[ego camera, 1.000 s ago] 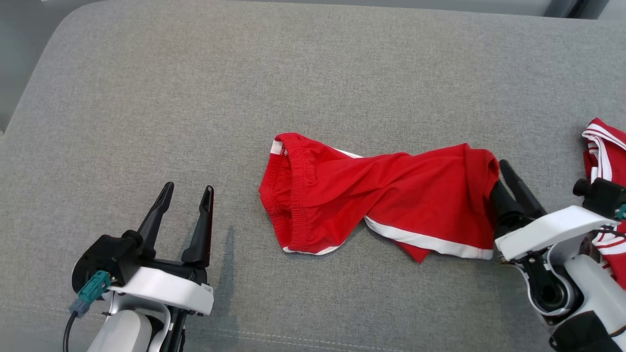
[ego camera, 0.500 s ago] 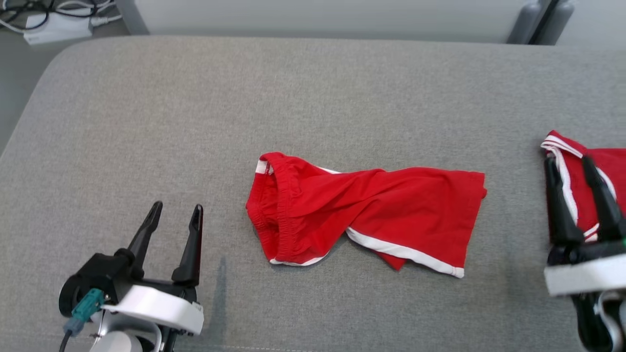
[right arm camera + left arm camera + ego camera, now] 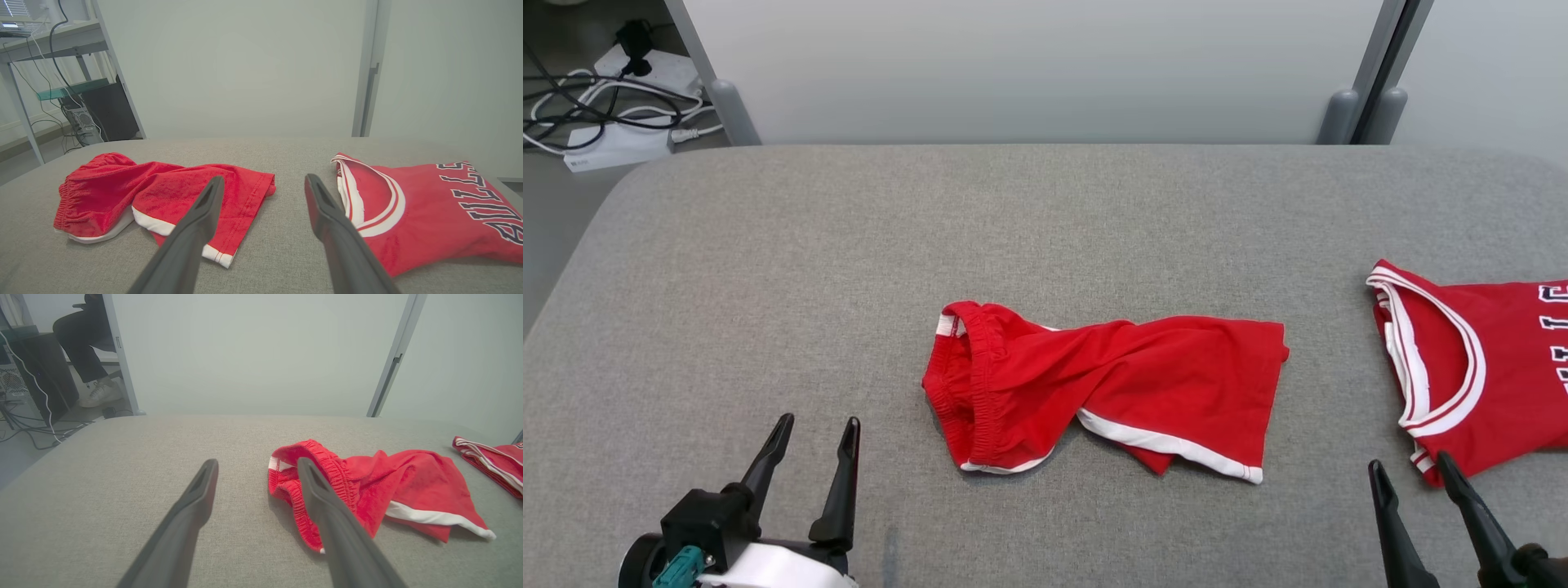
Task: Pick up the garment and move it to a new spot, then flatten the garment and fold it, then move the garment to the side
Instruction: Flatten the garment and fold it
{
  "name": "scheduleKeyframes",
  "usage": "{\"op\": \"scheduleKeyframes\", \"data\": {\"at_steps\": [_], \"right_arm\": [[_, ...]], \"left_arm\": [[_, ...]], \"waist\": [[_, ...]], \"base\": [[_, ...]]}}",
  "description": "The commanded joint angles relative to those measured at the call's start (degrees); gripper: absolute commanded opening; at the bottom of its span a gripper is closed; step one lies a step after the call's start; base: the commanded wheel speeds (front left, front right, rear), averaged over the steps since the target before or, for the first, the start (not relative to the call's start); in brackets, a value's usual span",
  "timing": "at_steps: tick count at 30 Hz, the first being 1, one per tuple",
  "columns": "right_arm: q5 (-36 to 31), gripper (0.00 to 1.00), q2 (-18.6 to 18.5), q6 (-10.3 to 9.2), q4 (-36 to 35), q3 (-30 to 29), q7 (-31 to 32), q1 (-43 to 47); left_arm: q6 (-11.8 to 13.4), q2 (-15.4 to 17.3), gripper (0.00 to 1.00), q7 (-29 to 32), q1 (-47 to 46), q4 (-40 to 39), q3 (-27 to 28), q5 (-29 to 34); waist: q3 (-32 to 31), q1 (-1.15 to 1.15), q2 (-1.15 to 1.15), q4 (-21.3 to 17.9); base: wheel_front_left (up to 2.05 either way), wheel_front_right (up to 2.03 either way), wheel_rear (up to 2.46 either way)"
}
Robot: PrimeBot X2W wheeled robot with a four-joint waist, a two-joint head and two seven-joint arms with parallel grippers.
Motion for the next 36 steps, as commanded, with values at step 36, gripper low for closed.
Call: {"op": "scheduleKeyframes", "data": {"at_steps": [36], "right_arm": [[0.9, 1.0, -0.5, 0.0, 7.7, 8.1, 5.3, -9.2]], "left_arm": [[-6.6, -1.4, 1.0, 2.3, -7.7, 4.0, -8.7, 1.1]], "waist": [[7.5, 0.0, 0.0, -0.8]], "base": [[0.0, 0.0, 0.0]]}}
